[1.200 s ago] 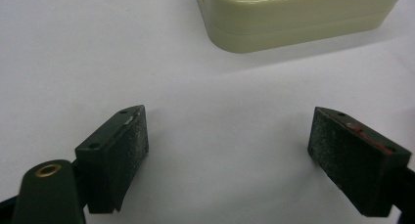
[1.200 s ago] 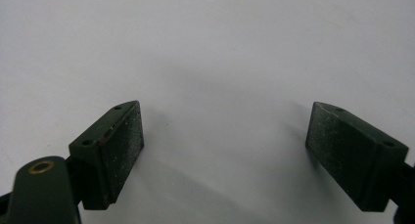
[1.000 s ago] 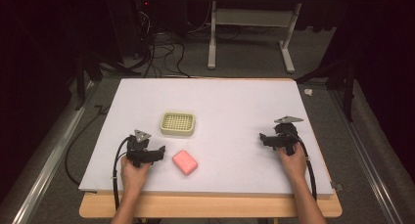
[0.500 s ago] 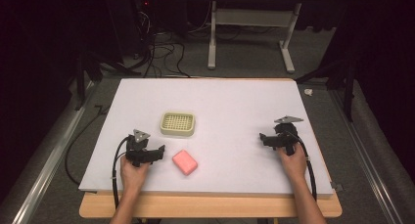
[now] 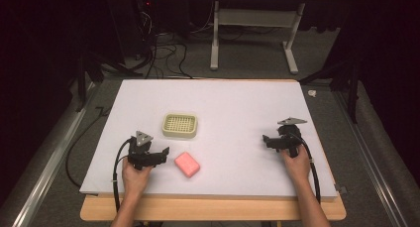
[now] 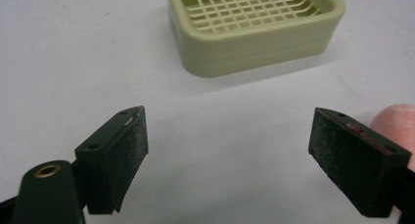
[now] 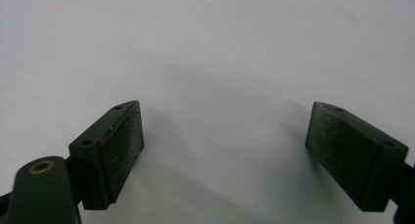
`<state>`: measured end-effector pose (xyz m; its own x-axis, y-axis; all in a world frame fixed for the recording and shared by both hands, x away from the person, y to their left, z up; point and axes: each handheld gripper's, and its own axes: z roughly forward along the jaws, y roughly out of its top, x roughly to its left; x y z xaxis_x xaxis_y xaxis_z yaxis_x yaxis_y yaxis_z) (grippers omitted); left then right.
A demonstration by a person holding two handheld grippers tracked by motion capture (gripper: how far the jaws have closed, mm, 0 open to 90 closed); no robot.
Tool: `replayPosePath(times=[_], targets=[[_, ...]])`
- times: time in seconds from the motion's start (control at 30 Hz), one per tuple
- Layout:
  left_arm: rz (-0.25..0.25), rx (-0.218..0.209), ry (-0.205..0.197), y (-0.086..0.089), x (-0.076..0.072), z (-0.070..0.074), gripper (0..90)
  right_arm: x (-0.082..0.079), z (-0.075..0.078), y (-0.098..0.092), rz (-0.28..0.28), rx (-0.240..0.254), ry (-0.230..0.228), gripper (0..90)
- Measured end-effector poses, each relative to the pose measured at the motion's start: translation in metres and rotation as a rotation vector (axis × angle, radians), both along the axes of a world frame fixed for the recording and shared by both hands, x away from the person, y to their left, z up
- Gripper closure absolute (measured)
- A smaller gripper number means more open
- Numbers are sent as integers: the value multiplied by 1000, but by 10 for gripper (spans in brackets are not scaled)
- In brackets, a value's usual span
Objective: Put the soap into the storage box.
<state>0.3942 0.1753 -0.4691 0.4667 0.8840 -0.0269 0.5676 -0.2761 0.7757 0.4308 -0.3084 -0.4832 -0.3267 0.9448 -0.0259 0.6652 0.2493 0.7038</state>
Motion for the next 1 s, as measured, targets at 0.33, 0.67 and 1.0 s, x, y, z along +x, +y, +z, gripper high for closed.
replayPosePath(times=[0.33,0.67,1.0], targets=[[-58,-25,-9,-9,-8,8,154,0,0,0,0,0,0,147],[-129,-35,-14,-22,-20,16,151,0,0,0,0,0,0,147],[-188,-32,-8,-35,-28,19,150,0,0,0,0,-1,0,147]])
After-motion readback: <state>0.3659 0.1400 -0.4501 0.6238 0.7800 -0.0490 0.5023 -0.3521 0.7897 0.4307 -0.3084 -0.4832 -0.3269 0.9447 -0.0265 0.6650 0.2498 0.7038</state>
